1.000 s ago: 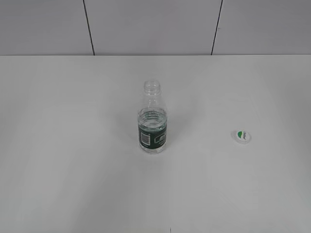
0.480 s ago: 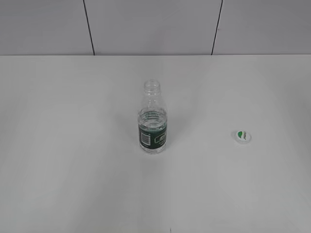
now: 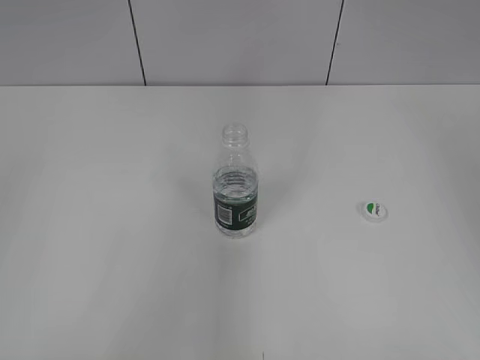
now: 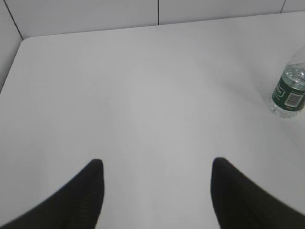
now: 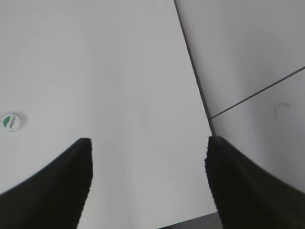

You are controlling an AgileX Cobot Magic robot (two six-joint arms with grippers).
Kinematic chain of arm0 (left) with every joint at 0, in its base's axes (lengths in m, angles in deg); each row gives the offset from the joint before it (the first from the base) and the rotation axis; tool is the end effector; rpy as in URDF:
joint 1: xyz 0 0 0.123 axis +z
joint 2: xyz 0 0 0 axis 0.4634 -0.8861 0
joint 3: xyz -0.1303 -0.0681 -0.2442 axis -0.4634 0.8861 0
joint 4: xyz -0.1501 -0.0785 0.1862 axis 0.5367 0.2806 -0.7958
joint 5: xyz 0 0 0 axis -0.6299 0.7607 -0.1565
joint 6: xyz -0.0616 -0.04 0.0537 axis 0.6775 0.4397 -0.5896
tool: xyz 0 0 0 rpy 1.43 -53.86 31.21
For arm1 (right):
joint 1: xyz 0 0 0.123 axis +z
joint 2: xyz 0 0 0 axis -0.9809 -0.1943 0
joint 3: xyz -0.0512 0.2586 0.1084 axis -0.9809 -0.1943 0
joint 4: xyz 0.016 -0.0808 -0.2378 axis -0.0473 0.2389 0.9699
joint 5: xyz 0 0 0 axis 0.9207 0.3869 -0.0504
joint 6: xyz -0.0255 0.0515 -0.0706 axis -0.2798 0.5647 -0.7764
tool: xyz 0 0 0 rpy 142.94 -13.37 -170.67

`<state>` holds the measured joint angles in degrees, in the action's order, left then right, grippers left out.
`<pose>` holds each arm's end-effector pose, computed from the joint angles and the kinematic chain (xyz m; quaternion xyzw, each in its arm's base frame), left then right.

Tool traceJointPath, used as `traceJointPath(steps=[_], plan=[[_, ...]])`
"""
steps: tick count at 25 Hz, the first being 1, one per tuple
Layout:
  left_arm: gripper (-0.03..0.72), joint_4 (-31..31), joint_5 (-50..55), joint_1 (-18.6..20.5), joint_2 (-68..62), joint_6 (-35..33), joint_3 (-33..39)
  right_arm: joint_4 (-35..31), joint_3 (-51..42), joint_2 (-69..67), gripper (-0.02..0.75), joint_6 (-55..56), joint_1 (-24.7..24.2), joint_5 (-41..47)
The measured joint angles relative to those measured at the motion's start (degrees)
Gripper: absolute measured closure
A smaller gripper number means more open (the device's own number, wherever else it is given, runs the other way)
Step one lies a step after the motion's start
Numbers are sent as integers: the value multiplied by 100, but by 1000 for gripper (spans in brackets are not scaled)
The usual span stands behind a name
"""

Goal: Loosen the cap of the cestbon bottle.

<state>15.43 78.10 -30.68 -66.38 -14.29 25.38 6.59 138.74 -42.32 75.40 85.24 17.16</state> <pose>-0.0093 -0.0001 0.2841 0.0382 0.8451 -0.0086 0.5331 0.1647 -0.0087 0.4240 -0.0325 0.9252 -0.1343 0.3535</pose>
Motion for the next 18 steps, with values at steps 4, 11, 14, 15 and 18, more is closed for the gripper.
traceJointPath(steps=[4, 11, 14, 15, 18], plan=[[249, 0, 0, 0, 0, 0, 0, -132, 0, 240, 173, 13, -8, 4], [249, 5, 0, 0, 0, 0, 0, 69, -6, 1559, 173, -55, -18, 4], [249, 5, 0, 0, 0, 0, 0, 64, -6, 2054, 173, -104, -18, 6], [249, 5, 0, 0, 0, 0, 0, 36, -6, 2193, 173, -138, -18, 11], [249, 5, 0, 0, 0, 0, 0, -92, -112, 2671, 173, -234, -18, 11]])
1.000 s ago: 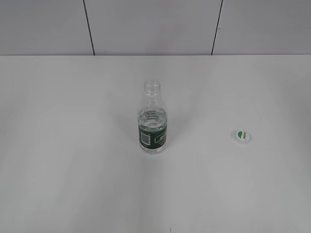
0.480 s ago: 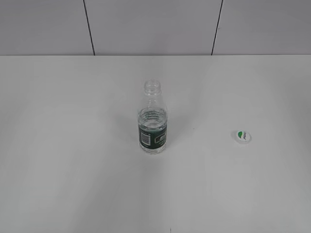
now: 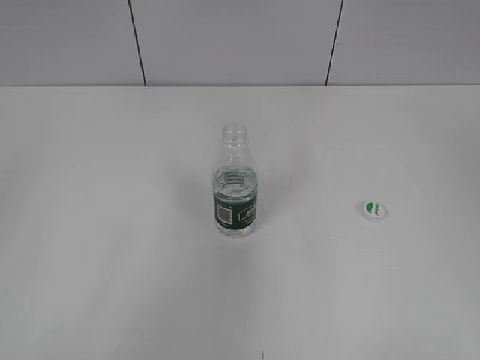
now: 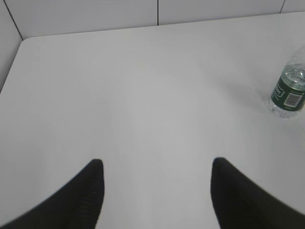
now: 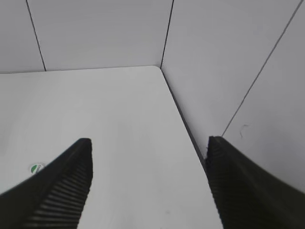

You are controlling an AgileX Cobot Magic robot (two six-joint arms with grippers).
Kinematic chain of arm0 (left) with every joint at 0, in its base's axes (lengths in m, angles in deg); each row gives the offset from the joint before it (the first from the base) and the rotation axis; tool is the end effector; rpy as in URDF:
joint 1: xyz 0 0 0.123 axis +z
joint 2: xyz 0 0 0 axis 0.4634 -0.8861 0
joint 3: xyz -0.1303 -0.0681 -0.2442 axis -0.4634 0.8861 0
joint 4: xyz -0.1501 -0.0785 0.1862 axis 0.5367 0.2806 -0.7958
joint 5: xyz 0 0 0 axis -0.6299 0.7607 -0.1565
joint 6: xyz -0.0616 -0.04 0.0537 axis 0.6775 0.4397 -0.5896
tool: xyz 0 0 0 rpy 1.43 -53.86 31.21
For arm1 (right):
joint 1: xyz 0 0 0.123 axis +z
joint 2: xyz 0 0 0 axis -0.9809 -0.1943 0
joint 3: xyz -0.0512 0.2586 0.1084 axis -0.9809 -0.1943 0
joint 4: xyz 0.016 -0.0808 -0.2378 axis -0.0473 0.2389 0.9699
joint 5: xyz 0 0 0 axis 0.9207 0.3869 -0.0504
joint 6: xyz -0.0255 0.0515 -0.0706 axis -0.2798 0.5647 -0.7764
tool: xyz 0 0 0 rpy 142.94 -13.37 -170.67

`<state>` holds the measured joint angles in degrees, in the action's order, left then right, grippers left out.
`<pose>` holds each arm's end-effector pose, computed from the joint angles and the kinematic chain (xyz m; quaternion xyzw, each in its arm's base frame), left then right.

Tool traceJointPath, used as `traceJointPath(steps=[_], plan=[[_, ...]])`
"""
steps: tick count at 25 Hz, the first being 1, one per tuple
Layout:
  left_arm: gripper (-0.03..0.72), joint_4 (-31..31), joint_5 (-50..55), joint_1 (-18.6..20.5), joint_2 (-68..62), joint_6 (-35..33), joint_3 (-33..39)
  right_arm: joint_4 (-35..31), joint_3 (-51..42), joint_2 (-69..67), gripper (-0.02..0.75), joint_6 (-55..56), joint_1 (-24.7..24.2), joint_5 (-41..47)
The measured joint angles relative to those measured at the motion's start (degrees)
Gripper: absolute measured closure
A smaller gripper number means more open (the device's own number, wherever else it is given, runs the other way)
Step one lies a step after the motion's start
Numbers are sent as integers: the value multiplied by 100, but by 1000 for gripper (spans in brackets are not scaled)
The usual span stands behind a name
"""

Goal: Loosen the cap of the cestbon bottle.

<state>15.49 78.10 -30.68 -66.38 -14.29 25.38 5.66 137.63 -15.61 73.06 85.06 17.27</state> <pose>-0.0093 -0.0002 0.2841 0.0382 0.8451 -0.0091 0.5331 0.0162 -0.0242 0.4600 -0.0107 0.8291 -0.1193 0.5460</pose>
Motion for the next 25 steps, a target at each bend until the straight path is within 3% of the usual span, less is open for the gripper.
traceJointPath(steps=[12, 19, 25], plan=[[249, 0, 0, 0, 0, 0, 0, -797, -1584, 1404, 173, -754, 0, 11], [249, 0, 0, 0, 0, 0, 0, -1577, -2569, 2330, 173, -1089, 0, -44], [249, 0, 0, 0, 0, 0, 0, -1760, -3323, 3054, 173, -1131, 0, -113]])
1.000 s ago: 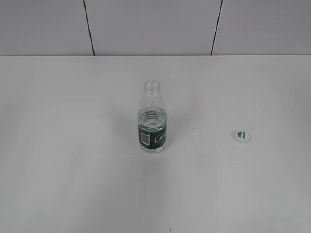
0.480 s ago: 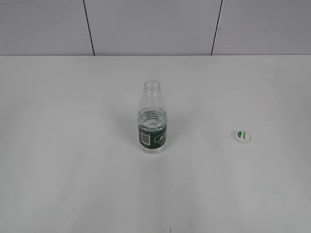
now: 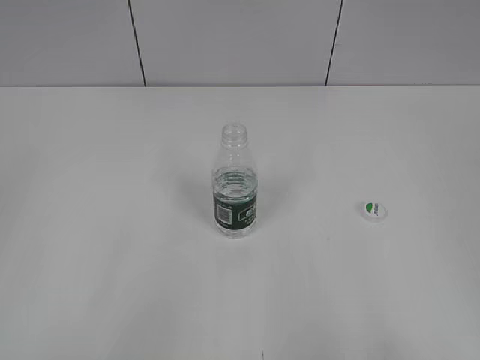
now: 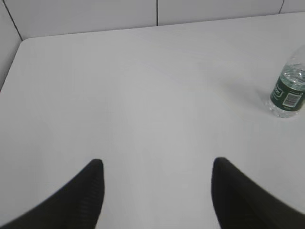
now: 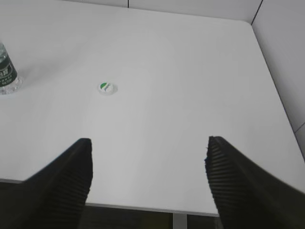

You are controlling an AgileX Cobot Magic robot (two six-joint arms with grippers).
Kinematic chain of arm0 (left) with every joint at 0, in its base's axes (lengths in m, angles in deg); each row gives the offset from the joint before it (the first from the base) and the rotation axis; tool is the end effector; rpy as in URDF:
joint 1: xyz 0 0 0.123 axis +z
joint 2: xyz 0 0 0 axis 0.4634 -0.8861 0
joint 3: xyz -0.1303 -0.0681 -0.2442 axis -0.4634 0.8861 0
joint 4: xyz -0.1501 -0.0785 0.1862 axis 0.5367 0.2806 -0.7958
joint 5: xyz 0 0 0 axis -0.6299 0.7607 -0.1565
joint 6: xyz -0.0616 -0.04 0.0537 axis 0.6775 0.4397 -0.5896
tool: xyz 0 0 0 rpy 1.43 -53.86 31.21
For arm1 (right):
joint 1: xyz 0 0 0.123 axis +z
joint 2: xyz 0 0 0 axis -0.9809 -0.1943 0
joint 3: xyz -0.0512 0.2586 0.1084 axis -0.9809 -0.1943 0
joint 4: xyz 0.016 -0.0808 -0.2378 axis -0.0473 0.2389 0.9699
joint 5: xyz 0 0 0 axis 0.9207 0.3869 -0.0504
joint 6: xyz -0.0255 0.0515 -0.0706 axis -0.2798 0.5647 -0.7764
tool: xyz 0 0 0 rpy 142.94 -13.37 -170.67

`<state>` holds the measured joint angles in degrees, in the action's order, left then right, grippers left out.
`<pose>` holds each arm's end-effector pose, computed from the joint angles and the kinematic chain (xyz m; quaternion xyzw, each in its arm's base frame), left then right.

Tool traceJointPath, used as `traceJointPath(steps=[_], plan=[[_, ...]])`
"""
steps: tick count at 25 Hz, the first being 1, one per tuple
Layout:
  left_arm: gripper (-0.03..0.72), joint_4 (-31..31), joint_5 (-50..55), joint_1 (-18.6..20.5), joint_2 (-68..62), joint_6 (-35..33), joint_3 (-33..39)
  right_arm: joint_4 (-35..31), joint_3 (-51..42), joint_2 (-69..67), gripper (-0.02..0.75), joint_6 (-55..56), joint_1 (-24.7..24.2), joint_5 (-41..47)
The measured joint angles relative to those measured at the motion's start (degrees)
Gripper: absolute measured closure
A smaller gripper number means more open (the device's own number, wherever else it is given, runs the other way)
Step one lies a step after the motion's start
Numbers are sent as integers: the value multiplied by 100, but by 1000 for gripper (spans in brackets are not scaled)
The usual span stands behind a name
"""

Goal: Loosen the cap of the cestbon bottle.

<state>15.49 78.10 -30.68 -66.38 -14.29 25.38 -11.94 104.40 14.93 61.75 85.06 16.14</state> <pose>-0.0093 -0.0002 0.2841 0.0382 0.8451 -0.0091 0.5331 -0.0334 -0.0036 0.3088 -0.1292 0.8358 -0.0235 0.5331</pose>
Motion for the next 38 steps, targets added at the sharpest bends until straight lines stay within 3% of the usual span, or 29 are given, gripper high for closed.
traceJointPath(steps=[8, 20, 38], plan=[[249, 7, 6, 0, 0, 0, 0, -75, -619, 7, 173, -27, 0, 38], [249, 7, 6, 0, 0, 0, 0, -36, -848, 7, 173, -57, 0, -533], [249, 12, 6, 0, 0, 0, 0, -70, -845, 7, 173, -41, 0, -608]])
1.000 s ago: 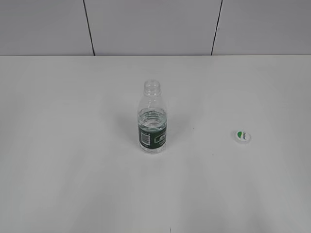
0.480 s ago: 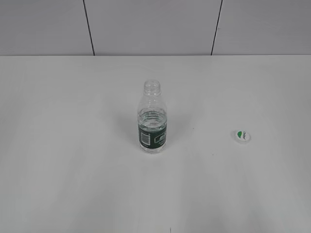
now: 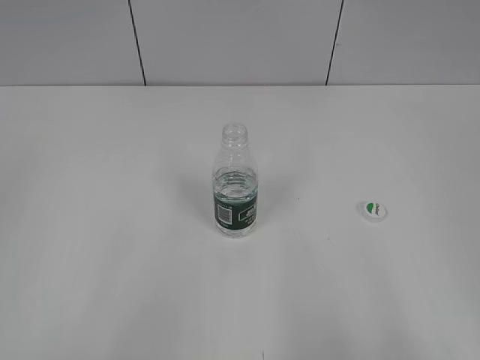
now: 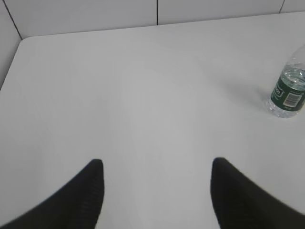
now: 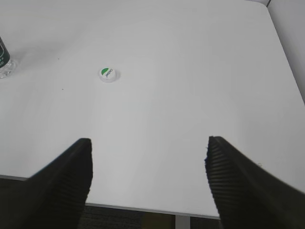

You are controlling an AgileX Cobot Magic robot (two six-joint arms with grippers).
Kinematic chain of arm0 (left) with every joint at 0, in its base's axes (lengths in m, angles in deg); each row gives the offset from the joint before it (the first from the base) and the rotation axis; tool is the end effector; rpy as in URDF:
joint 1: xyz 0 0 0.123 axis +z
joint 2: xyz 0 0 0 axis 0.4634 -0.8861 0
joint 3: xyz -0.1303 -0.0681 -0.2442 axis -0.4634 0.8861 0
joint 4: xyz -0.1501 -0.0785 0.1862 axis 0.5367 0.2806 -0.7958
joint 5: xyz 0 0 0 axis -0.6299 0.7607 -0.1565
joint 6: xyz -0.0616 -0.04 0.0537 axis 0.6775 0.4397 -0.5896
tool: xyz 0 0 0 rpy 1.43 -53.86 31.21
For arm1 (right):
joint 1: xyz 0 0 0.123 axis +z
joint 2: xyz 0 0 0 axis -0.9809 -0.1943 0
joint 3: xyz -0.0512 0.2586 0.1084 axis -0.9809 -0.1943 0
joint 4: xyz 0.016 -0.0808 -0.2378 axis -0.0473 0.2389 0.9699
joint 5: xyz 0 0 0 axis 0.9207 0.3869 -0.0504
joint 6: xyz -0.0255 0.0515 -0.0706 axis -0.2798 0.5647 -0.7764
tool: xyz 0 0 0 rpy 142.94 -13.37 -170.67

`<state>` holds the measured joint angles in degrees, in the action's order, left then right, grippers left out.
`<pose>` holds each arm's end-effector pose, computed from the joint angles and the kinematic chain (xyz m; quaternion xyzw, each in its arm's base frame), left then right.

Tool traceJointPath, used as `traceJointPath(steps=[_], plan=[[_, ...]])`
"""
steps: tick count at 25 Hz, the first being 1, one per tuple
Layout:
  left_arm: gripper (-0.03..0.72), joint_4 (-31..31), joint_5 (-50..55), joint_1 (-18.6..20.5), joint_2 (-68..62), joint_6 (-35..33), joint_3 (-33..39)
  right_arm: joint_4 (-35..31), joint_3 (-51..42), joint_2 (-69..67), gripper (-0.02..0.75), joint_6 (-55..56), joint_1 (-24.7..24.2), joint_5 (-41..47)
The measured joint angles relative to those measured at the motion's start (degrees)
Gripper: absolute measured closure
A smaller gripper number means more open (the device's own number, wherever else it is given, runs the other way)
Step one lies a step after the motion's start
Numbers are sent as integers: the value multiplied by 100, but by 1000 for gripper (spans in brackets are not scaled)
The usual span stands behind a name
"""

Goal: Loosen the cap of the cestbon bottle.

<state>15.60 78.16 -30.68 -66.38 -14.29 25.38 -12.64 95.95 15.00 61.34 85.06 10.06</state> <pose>-0.0094 -0.0004 0.2841 0.0383 0.8454 -0.0101 0.5327 -0.0097 0.0000 0.2789 -0.1343 0.8456 -0.0185 0.5163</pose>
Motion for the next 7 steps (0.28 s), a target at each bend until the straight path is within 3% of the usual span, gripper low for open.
traceJointPath(steps=[7], plan=[[249, 2, 0, 0, 0, 0, 0, 0, 0, 0, 173, 0, 0, 0]])
